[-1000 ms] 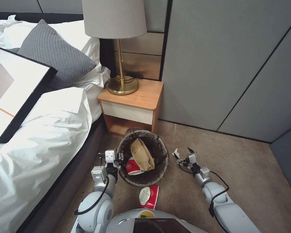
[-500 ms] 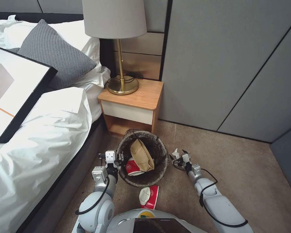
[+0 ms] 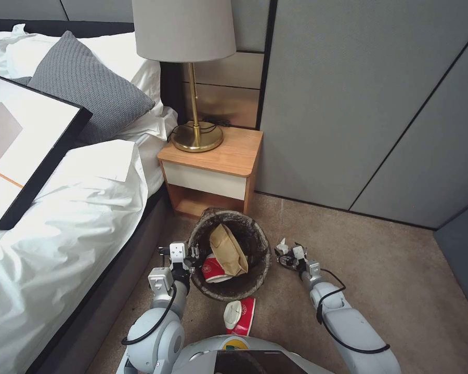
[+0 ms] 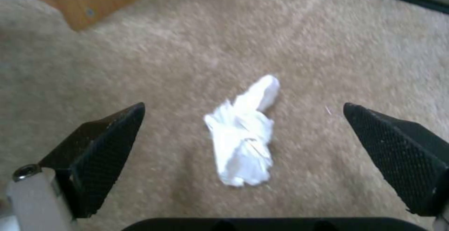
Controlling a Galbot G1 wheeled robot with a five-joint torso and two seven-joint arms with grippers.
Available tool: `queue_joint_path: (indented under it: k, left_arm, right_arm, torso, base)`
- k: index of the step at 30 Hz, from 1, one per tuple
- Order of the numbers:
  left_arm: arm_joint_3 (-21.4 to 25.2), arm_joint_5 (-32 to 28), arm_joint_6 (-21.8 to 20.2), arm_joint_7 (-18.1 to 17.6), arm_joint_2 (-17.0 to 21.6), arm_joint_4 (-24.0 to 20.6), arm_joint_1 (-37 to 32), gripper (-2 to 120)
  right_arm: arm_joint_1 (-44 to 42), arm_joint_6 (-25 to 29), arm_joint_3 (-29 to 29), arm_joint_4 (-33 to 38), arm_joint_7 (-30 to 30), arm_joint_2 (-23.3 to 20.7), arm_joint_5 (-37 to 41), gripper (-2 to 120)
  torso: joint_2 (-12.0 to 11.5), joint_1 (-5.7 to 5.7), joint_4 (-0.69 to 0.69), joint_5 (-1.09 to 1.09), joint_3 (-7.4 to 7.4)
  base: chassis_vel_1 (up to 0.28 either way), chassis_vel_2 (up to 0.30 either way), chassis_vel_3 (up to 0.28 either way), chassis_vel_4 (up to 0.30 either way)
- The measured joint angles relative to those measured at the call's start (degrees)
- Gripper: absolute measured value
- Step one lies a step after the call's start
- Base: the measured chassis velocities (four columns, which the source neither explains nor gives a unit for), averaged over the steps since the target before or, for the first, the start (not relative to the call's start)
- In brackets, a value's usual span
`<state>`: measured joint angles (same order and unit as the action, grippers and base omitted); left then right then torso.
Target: Pick up the trash bin, then pick up the garbage from the floor and place it into the trash bin.
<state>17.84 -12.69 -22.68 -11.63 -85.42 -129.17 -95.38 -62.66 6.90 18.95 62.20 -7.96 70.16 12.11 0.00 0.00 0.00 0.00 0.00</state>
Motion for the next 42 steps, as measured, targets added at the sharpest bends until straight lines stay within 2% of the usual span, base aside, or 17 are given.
queue_joint_path:
  k: [8, 30, 42]
  left_arm:
    - [-0.04, 0.1, 0.04, 0.01, 0.05, -0.28, -0.2, 3]
    - [-0.05, 0.31, 0.07, 0.02, 0.0, -0.47, -0.26, 3]
    - [-0.04, 0.28, 0.09, 0.01, 0.03, -0.56, -0.36, 3]
  right_arm:
    - [1.02, -2.84, 0.22, -1.51, 1.98, 0.46, -0.15, 100]
    - [3.02, -2.8, -1.29, -1.94, 1.65, 0.68, -1.46, 100]
    - [4.86, -3.19, -1.51, -6.04, 2.24, 1.66, -3.04, 100]
  torso:
    - [0.0, 0.0, 0.0, 0.0, 0.0]
    - [0.0, 0.0, 0.0, 0.0, -0.01]
    - [0.0, 0.0, 0.0, 0.0, -0.01]
  base:
    - [0.0, 0.0, 0.0, 0.0]
    - [0.0, 0.0, 0.0, 0.0]
    - [0.0, 0.0, 0.0, 0.0]
